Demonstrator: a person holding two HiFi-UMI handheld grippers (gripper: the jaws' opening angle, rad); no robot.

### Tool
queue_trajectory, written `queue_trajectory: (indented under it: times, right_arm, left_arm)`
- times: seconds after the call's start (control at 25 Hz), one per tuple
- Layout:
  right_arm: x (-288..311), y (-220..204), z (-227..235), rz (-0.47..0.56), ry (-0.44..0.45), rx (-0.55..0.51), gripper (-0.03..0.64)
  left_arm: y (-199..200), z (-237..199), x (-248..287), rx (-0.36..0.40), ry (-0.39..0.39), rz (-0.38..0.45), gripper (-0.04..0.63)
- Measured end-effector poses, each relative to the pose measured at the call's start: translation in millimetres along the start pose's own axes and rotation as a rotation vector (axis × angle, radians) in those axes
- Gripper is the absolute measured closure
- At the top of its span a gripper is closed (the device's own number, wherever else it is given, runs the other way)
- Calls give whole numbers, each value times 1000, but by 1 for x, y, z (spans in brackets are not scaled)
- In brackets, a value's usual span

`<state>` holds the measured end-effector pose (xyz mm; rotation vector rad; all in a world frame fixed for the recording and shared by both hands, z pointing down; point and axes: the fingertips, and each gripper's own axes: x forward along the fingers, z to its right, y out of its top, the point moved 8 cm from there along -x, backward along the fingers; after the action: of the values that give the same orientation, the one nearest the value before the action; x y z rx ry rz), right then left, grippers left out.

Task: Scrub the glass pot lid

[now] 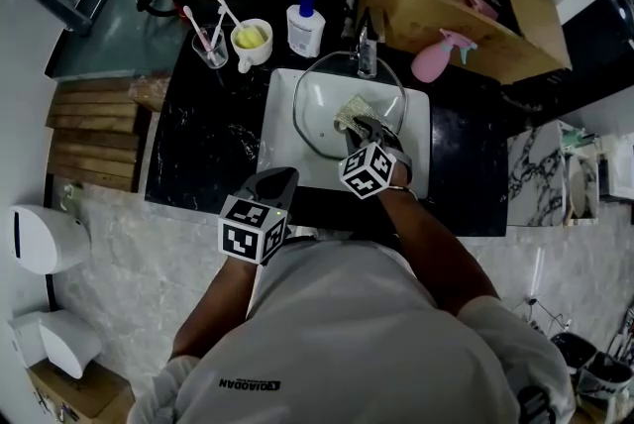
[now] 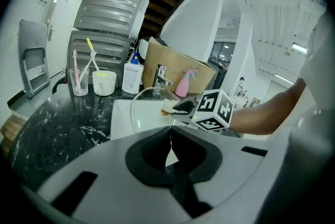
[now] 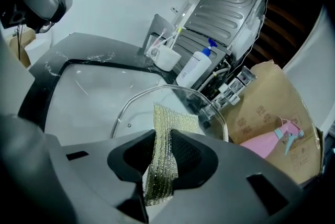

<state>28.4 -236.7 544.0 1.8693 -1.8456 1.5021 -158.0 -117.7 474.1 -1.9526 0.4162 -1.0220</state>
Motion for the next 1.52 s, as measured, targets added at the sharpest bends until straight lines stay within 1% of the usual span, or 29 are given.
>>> queue_trajectory:
  times: [0.6,0.88,1.12,1.24,1.28,1.4,1.52]
  right_arm:
    - [8,15,-20,25,70,-18,500]
    - [8,20,-33,49,142,-34,500]
    - [0,25,-41,91,211,-55,503]
    - [-6,27,-45,116,252,-63,513]
    - [-9,27,-45,125,262,-58,526]
    - [-23,27,-40,155,265,-37,526]
    - [-38,23,-29,181,244,-18,526]
  left_arm:
    - [-5,-3,-10,-17,36,10,580]
    - [-4,0,-10,-19,32,20,580]
    - [-3,3,-8,-14,30,20,580]
    - [-4,8,-3,-10,21,14,580]
    - [-4,10,-1,-7,15,11,580]
    - [-4,17,6,0,-5,3,580]
    - [-2,23,15,14,-25,-5,580]
